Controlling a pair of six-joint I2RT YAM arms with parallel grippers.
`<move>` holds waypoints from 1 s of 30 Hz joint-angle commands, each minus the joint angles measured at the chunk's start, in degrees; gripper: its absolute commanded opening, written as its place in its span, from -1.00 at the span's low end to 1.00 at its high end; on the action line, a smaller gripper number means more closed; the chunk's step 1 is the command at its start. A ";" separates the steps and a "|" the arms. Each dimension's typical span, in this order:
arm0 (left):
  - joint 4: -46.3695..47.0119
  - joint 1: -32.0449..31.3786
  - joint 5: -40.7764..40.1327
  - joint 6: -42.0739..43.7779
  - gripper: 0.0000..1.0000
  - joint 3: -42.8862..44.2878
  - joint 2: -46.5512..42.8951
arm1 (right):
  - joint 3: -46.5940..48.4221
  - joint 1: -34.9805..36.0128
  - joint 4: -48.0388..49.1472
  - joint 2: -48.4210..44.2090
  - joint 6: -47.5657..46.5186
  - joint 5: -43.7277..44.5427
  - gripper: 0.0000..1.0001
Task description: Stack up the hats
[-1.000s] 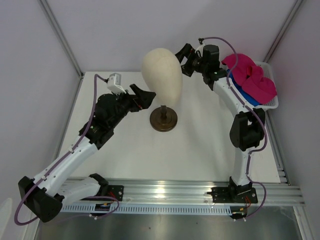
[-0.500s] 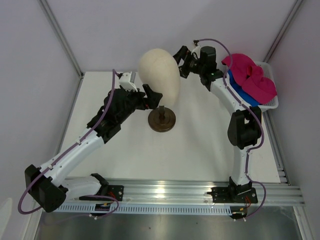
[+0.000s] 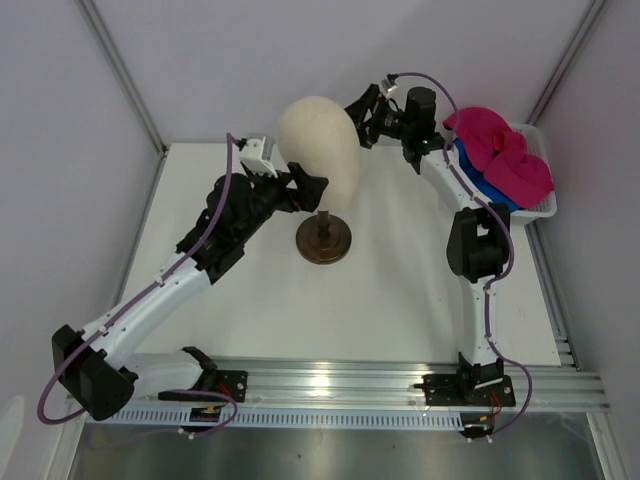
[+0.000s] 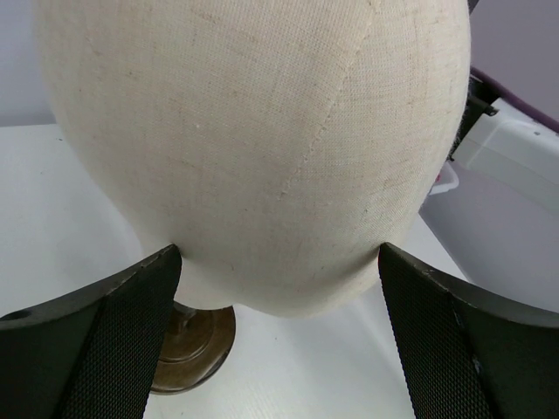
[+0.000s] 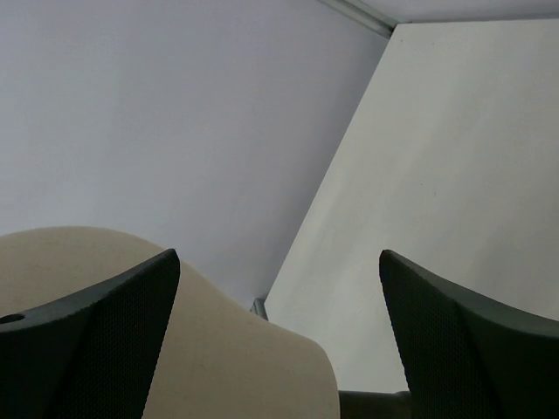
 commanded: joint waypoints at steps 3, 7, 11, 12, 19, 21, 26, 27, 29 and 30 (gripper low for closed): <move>1.94 -3.19 -8.01 -3.09 0.93 0.96 -1.70 | 3.65 2.26 8.69 3.04 6.07 -5.87 0.99; -1.48 -4.16 -13.65 -5.90 0.93 2.63 -0.65 | 4.44 2.97 15.37 5.76 12.13 -7.27 0.99; -1.23 -6.17 -16.19 -6.00 0.93 3.86 0.15 | 6.11 3.67 18.20 7.70 14.87 -7.71 0.99; -1.23 -6.44 -16.63 -5.91 0.93 3.86 0.23 | 6.37 3.76 18.02 8.05 14.78 -7.80 0.99; -1.32 -6.88 -16.03 -4.42 0.95 3.51 -1.26 | 6.55 2.45 12.31 6.56 8.91 -7.45 0.99; -1.32 -6.88 -14.80 -2.93 0.96 3.24 -3.10 | 7.25 1.39 8.37 6.12 6.97 -6.84 0.99; -5.18 -6.71 -9.45 3.56 0.99 4.12 -8.98 | 7.69 -7.02 -1.64 2.96 -0.14 -4.12 0.99; -7.10 -6.71 -8.04 4.80 0.99 5.25 -10.73 | 8.22 -8.53 -3.33 2.52 -1.20 -2.98 0.99; -9.74 -5.65 -4.35 6.74 0.99 7.01 -11.98 | 9.18 -13.00 -9.19 1.11 -3.66 -2.53 0.99; -12.89 -5.04 -2.51 6.22 0.99 8.07 -12.76 | 10.23 -14.24 -11.49 0.58 -6.20 -2.18 0.99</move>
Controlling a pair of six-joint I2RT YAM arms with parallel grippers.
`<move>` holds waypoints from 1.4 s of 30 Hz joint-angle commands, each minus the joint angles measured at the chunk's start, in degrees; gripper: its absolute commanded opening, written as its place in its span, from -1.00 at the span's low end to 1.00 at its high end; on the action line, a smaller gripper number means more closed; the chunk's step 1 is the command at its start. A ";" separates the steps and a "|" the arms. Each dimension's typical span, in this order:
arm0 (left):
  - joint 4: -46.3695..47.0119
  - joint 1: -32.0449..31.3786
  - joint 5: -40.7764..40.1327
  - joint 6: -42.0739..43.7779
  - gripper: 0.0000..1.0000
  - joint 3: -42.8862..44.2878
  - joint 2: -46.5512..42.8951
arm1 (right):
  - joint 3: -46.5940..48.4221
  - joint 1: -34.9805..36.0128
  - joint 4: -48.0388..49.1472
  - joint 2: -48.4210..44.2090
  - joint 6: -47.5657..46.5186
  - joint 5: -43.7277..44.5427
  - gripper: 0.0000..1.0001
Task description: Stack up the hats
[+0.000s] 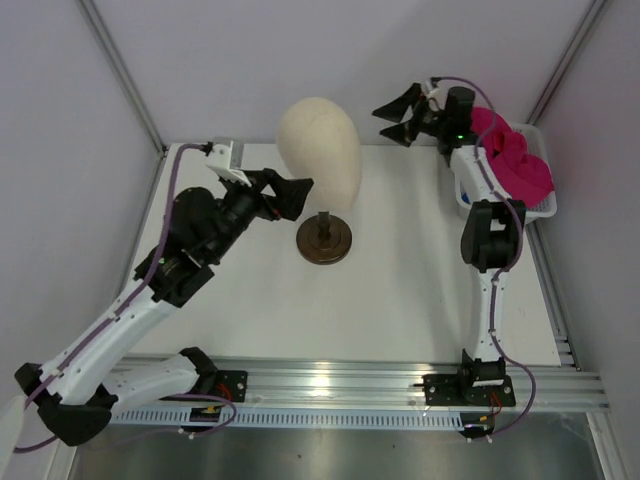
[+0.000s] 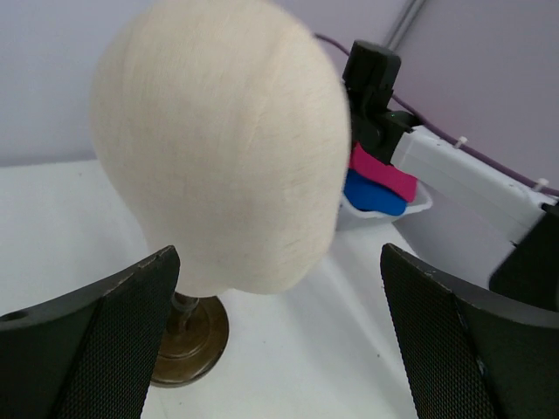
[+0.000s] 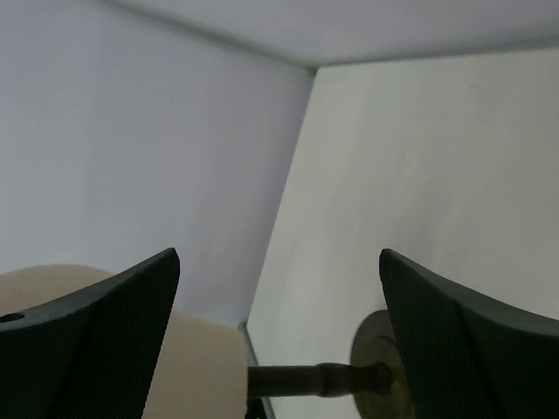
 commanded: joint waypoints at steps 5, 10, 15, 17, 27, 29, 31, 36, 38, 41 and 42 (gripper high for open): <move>-11.73 12.61 16.56 -6.25 0.99 4.02 -6.33 | 4.38 -14.09 -28.36 -13.34 -20.23 6.66 0.99; -12.43 33.41 30.70 -15.83 0.99 -3.62 -10.82 | -1.83 -17.96 -44.33 -27.72 -30.96 28.00 0.99; -12.01 48.66 45.83 -21.82 0.99 -7.41 -6.96 | -27.30 -24.54 -39.60 -44.79 -27.92 37.53 0.99; -11.82 51.13 48.04 -22.44 0.99 -8.29 -5.91 | -35.30 -32.09 -34.79 -52.62 -20.75 34.81 0.99; -9.97 51.32 45.06 -22.27 0.99 -11.72 -5.81 | -65.73 -37.04 -22.81 -71.19 2.84 45.17 0.99; -9.89 51.40 44.88 -22.01 0.99 -12.16 -5.64 | -67.50 -33.90 -17.90 -71.89 5.57 47.97 0.98; -9.89 51.32 44.18 -21.83 0.99 -13.13 -5.81 | -69.61 -30.90 -13.25 -72.77 9.44 55.05 0.93; -8.66 51.40 42.16 -21.22 0.99 -16.03 -5.55 | -70.50 -19.49 -6.03 -71.03 13.66 70.29 0.81; -8.57 51.40 41.89 -20.95 0.99 -16.38 -4.50 | -70.15 -16.93 -4.44 -68.22 15.95 73.55 0.81; -7.26 51.40 41.98 -21.30 0.99 -17.00 -3.97 | -69.62 -15.07 -4.08 -65.57 19.20 77.33 0.82; -7.16 51.40 41.81 -21.22 0.99 -16.91 -3.88 | -69.36 -14.54 -4.08 -64.87 20.51 78.56 0.82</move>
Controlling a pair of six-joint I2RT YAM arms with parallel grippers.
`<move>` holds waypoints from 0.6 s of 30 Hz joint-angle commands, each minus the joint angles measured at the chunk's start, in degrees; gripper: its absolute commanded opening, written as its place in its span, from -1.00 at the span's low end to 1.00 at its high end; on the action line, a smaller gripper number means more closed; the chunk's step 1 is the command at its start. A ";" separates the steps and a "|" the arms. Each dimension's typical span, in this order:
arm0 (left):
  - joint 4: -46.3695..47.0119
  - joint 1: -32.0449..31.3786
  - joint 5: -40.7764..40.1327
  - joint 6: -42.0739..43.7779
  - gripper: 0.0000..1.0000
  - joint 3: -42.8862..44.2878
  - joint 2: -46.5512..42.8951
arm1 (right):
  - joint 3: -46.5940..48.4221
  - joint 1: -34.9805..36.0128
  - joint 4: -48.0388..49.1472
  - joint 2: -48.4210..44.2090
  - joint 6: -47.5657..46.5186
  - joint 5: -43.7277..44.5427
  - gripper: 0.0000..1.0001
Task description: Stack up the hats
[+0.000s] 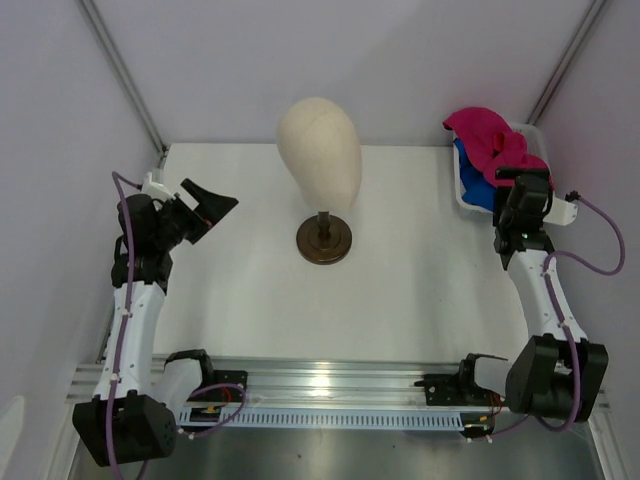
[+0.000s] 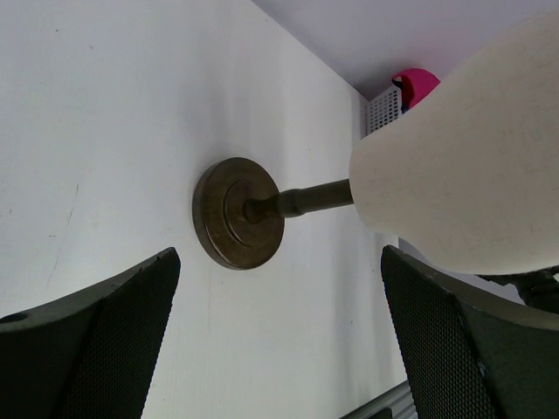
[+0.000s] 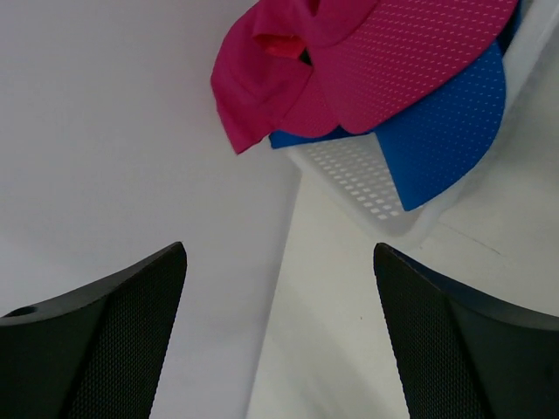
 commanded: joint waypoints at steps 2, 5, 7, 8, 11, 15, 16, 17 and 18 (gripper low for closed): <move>3.16 0.52 -0.73 0.34 0.99 0.20 0.84 | 2.03 2.56 2.25 4.71 9.85 12.94 0.82; 3.07 0.52 -0.91 0.95 0.99 0.82 1.81 | 2.82 3.43 2.16 7.95 12.86 15.23 0.79; 3.15 0.52 -0.82 1.04 0.99 0.82 3.04 | 5.09 3.61 0.16 10.42 16.02 15.24 0.75; 3.33 0.52 -0.56 0.95 0.99 0.82 3.30 | 6.06 3.88 -0.55 12.70 16.90 15.15 0.75; 4.82 0.52 -0.29 0.08 0.99 -0.40 4.36 | 9.32 5.45 -2.23 15.87 17.70 18.04 0.85; 6.58 0.78 -1.26 -0.02 0.99 -1.81 4.62 | 10.82 6.16 -2.85 20.26 21.12 20.24 0.99; 6.58 0.96 -1.52 0.07 0.99 -1.73 4.88 | 10.91 6.16 -2.93 20.89 21.65 20.77 0.99; 6.84 1.22 -1.61 0.07 0.99 -1.64 5.67 | 11.60 6.25 -3.46 21.50 22.27 21.21 0.99; 7.19 1.83 -1.52 -0.27 0.99 -1.73 6.11 | 11.96 6.34 -5.38 22.12 23.32 21.65 0.99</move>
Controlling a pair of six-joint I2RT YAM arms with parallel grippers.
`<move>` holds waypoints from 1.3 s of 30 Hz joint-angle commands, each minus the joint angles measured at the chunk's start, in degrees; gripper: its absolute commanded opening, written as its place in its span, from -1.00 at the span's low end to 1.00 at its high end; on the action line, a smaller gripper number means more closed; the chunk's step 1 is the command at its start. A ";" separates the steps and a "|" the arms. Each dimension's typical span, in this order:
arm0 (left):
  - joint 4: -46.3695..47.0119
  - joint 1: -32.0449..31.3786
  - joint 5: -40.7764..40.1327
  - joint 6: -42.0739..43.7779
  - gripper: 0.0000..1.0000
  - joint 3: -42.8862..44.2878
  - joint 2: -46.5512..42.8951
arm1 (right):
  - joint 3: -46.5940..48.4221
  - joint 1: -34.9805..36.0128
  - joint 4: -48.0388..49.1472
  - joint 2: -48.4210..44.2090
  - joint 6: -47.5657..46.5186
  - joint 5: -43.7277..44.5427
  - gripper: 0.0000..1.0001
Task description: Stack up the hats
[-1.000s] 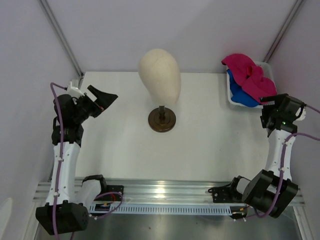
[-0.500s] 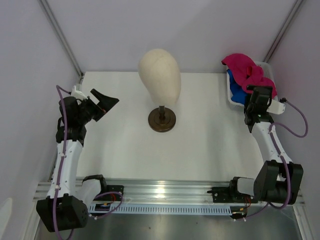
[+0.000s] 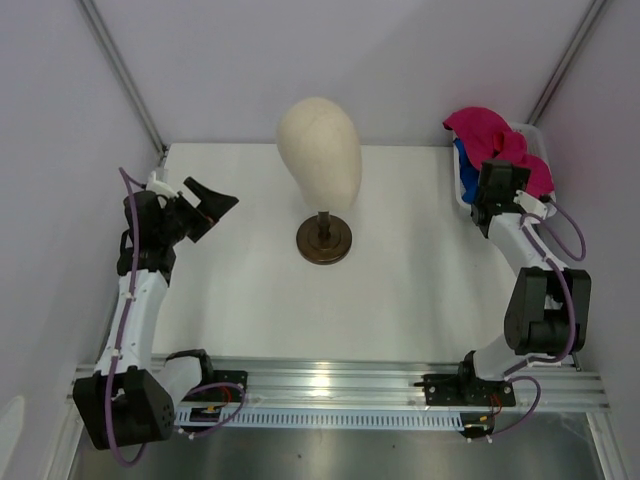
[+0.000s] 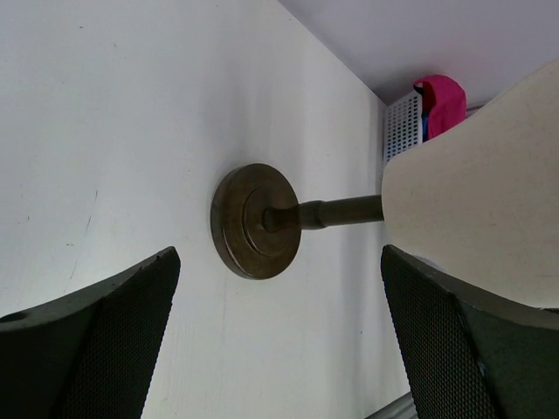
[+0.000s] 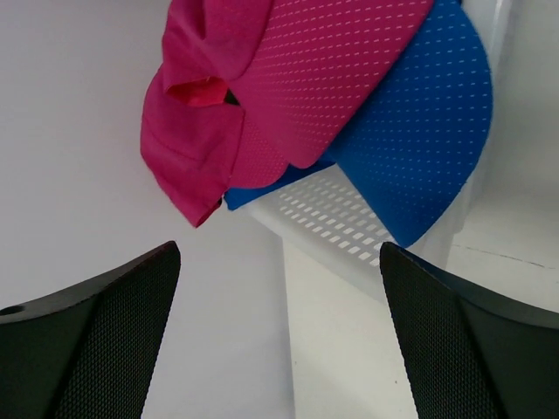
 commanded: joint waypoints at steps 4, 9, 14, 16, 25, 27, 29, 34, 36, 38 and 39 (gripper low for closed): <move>5.74 2.80 0.62 -0.87 0.99 -0.33 2.95 | 2.70 0.40 -2.71 4.58 5.51 8.83 0.88; 8.12 6.40 4.67 -1.57 0.99 -0.77 5.76 | 4.62 0.22 3.26 6.96 -1.44 12.96 0.51; 8.82 7.99 6.34 -1.40 0.99 -1.29 7.00 | 7.70 -1.97 5.39 10.55 -5.14 13.41 0.51; 8.21 7.99 6.34 -0.96 0.99 -0.68 7.18 | 8.67 -2.94 4.94 11.88 -3.65 11.31 0.50; 4.95 8.26 4.50 2.64 0.99 3.98 4.81 | 7.35 -6.98 10.12 15.05 -2.41 7.26 0.11; 5.04 8.26 4.23 2.91 0.99 3.98 4.01 | 7.70 -7.51 12.67 15.48 -3.81 6.90 0.01; 4.78 8.26 4.32 3.17 0.99 4.15 3.66 | 8.58 -7.95 13.64 16.19 -6.71 6.64 -0.03; 3.64 8.26 3.88 3.70 0.99 3.80 2.26 | 12.80 -10.32 12.86 16.46 -13.21 2.52 -1.00; 3.90 8.26 3.70 3.52 0.99 3.28 1.29 | 13.85 -11.20 11.45 15.49 -16.99 -2.29 -1.00; 4.16 8.26 4.14 3.09 0.99 2.84 0.68 | 14.47 -11.56 8.74 12.96 -21.37 -4.95 -1.00; 4.25 8.26 4.58 3.08 0.99 2.66 0.33 | 14.56 -11.65 7.94 11.81 -22.88 -7.40 -1.00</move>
